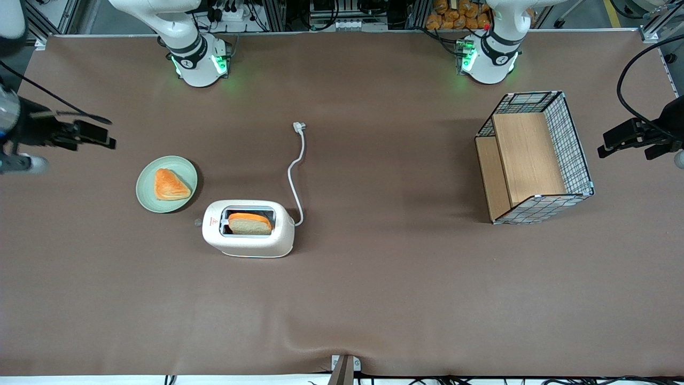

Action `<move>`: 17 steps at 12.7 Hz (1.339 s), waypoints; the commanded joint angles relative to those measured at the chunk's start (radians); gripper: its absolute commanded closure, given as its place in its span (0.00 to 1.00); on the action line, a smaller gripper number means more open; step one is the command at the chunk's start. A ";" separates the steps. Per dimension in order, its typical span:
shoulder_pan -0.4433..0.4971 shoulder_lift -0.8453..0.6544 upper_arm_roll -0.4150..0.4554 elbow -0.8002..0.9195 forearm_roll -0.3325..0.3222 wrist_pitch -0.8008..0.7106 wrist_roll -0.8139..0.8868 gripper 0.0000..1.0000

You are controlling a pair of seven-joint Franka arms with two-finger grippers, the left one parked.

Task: Press toaster button with right arm
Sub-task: 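Move the right gripper down toward the lever on the white toaster's end, then align the right gripper above the toaster's lever beside the grey knob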

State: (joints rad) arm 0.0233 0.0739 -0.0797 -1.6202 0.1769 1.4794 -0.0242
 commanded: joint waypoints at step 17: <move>0.060 0.334 -0.003 -0.106 0.358 0.352 -0.229 1.00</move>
State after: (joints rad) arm 0.0829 0.3920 -0.0776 -1.7275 0.4884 1.8236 -0.2063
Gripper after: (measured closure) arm 0.991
